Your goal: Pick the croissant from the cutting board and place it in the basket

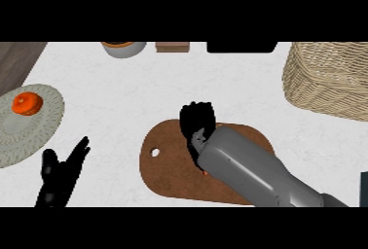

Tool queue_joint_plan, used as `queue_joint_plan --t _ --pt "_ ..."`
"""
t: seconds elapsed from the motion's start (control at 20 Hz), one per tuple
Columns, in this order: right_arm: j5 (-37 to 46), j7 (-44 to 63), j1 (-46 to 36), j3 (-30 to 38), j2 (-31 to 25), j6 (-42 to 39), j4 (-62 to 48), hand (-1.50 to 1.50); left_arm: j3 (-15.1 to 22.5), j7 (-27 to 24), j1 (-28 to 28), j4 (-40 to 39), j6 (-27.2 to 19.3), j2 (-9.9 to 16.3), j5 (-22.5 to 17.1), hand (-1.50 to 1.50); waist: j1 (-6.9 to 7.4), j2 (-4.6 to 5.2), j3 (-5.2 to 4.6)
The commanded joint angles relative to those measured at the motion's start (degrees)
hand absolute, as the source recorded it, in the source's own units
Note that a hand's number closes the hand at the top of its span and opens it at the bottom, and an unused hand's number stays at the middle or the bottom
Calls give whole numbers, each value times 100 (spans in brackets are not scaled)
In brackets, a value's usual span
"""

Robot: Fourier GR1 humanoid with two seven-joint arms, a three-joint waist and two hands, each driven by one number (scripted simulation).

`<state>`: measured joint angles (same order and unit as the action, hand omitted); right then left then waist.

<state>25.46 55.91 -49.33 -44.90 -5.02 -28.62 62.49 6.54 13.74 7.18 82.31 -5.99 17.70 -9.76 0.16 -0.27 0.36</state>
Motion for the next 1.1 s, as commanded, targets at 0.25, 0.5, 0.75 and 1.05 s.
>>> queue_joint_plan --t 0.25,0.5,0.75,1.05 --pt "502 438 376 12 419 -349 -472 -150 -2 -115 204 -168 198 -128 45 0 18 26 -39" --pt "678 223 184 478 419 -562 -829 -150 -68 56 113 -93 127 -202 113 0 29 30 -38" --pt "1026 10 471 566 340 -615 -606 -150 -208 220 199 73 257 -184 44 0 16 22 -36" --pt "1523 -281 896 481 402 -288 -622 -150 -190 280 -391 -409 69 -422 376 0 -16 29 -37"
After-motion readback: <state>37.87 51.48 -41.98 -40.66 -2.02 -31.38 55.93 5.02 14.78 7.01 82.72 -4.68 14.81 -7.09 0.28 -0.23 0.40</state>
